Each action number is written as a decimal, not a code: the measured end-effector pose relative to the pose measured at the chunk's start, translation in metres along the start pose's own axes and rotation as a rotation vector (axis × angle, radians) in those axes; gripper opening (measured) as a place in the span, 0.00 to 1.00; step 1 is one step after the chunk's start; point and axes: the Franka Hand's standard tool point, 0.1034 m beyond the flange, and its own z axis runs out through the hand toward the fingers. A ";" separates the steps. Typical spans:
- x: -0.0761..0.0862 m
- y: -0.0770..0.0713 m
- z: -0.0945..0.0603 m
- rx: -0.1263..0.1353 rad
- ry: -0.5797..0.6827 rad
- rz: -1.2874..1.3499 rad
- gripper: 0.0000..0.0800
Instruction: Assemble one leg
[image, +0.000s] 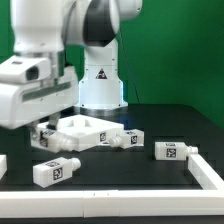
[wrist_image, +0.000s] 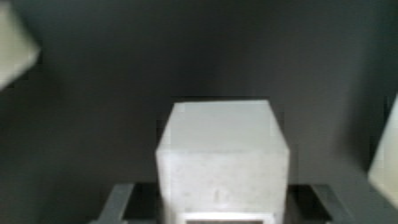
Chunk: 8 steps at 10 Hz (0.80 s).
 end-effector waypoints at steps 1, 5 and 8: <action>-0.004 -0.002 0.010 0.015 -0.005 0.001 0.35; -0.014 0.000 0.012 0.025 -0.006 0.011 0.35; 0.016 0.007 -0.007 0.009 -0.013 0.030 0.74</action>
Offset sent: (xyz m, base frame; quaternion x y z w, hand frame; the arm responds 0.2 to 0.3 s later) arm 0.0000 0.0000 0.0000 0.0000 0.0000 0.0000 1.0000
